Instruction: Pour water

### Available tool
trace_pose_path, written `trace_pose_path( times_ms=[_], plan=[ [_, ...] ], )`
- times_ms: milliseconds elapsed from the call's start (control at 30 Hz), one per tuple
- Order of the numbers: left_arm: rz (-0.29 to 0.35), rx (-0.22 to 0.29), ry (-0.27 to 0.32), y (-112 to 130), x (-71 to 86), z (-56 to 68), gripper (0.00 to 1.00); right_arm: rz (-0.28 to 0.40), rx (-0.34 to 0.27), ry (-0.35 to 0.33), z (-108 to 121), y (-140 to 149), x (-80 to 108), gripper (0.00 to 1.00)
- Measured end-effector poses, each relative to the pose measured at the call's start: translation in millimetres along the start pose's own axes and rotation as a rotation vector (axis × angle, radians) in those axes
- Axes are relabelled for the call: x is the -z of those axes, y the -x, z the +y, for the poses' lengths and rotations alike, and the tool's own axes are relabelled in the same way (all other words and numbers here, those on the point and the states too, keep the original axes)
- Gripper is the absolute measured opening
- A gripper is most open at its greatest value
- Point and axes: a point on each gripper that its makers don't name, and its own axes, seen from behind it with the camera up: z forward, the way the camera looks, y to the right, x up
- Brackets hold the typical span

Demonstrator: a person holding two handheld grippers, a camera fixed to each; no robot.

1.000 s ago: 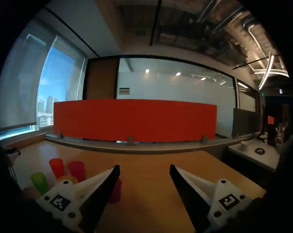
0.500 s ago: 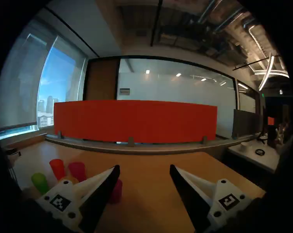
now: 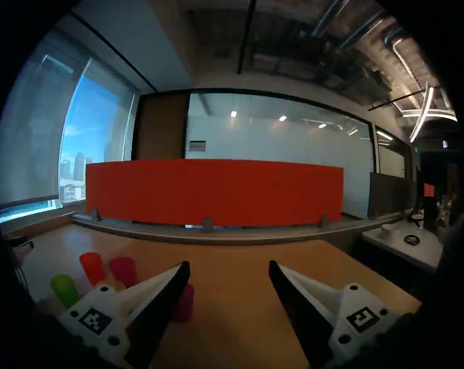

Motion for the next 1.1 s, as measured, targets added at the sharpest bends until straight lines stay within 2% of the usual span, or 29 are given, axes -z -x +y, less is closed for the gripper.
trace_pose_path(
  times_ms=[500,767,900,1000,1100],
  plan=[
    [0.0,-0.001,0.0,0,0.3,0.0,0.8,0.038,0.025,0.005,7,15,10.6,0.99],
    [0.0,-0.001,0.0,0,0.1,-0.1,0.8,0.04,0.013,0.012,7,33,4.3,0.99],
    [0.0,-0.001,0.0,0,0.0,0.1,0.8,0.076,0.033,0.034,7,31,1.5,0.99],
    [0.0,-0.001,0.0,0,0.0,0.0,0.8,0.101,0.052,0.025,3,30,0.8,0.99],
    [0.0,-0.001,0.0,0,-0.1,0.0,0.8,0.105,0.046,0.014,1,33,1.2,0.99]
  ],
)
